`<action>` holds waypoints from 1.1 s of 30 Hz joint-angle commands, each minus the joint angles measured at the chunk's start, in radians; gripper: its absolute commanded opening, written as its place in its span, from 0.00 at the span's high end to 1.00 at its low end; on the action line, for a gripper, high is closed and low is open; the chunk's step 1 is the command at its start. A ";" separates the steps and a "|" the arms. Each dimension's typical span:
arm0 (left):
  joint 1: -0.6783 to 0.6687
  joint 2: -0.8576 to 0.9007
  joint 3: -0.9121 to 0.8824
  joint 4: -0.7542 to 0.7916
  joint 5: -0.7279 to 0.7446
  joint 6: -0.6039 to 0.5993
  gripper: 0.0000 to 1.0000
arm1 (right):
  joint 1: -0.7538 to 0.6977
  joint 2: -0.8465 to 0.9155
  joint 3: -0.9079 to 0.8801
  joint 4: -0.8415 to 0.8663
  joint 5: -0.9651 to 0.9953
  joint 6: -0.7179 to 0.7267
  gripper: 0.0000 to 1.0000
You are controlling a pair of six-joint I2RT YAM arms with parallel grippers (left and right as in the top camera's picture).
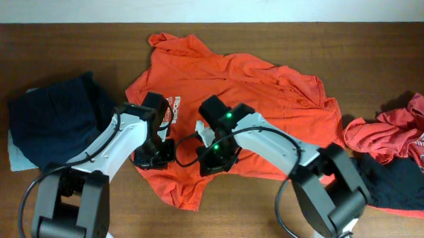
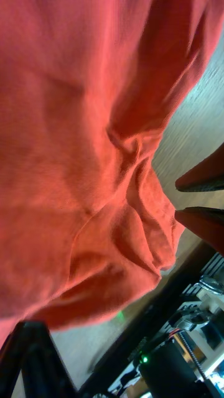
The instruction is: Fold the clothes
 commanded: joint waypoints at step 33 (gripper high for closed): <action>0.198 0.110 -0.007 0.054 -0.050 0.060 0.90 | -0.258 0.187 -0.005 -0.158 0.130 -0.146 0.92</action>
